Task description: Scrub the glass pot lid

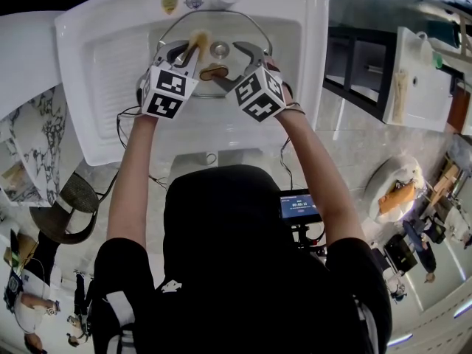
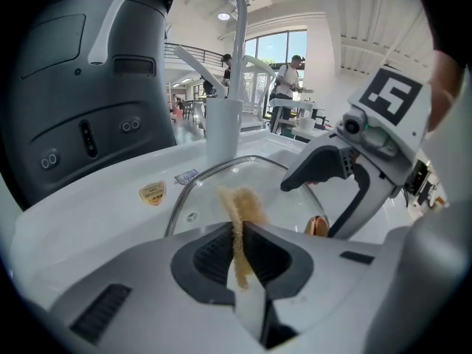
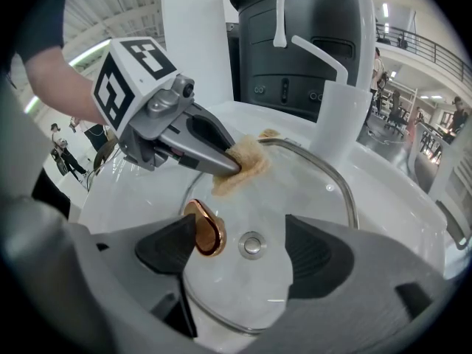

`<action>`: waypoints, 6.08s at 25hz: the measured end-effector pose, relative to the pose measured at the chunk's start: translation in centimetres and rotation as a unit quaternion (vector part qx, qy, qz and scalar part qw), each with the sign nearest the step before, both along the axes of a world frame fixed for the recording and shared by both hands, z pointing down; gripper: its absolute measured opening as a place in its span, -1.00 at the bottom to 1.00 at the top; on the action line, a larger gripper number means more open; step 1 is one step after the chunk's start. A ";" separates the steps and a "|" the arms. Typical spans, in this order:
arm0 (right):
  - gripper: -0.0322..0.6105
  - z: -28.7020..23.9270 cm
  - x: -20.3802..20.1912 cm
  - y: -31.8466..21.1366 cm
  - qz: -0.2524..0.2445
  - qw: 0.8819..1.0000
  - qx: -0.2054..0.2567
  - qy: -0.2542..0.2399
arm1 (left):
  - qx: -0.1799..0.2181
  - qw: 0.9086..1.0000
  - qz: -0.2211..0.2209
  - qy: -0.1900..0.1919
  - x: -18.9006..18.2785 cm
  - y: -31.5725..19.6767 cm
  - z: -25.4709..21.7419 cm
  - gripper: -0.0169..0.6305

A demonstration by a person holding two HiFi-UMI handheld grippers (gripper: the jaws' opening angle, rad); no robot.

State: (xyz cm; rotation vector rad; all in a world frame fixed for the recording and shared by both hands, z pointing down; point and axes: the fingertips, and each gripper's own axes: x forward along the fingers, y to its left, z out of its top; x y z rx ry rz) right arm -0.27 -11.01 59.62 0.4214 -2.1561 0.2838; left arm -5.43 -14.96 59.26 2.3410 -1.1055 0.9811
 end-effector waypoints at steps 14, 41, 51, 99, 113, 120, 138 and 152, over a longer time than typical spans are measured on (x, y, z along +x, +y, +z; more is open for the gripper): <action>0.19 0.1 0.1 0.0 0.000 1.000 -0.003 0.006 | -0.012 0.999 -0.030 -0.040 -5.0 1.9 1.8 -0.88; 0.18 0.0 0.1 0.1 0.008 1.000 -0.014 0.024 | -0.046 0.991 -0.063 -0.105 -8.8 3.8 3.4 -0.88; -0.10 -0.6 0.0 1.0 0.011 0.998 -0.012 0.060 | -0.026 0.993 -0.054 -0.097 -7.7 4.2 0.5 -0.88; -0.91 -37.5 -1.3 8.2 0.226 0.898 0.315 -0.209 | 0.309 0.938 -0.043 0.150 -4.6 13.7 -37.2 -0.88; -0.91 -43.3 3.3 14.7 0.219 0.879 0.341 -0.250 | 0.359 0.917 -0.069 0.162 0.0 20.1 -44.2 -0.88; -0.91 -44.1 5.7 18.7 0.218 0.873 0.354 -0.257 | 0.366 0.915 -0.066 0.156 1.8 24.7 -45.2 -0.88; -0.91 -45.0 8.0 25.6 0.204 0.863 0.372 -0.275 | 0.389 0.907 -0.076 0.143 4.2 32.0 -46.3 -0.88; -0.91 -45.1 7.9 26.8 0.201 0.864 0.368 -0.278 | 0.394 0.905 -0.077 0.138 4.1 33.2 -46.3 -0.88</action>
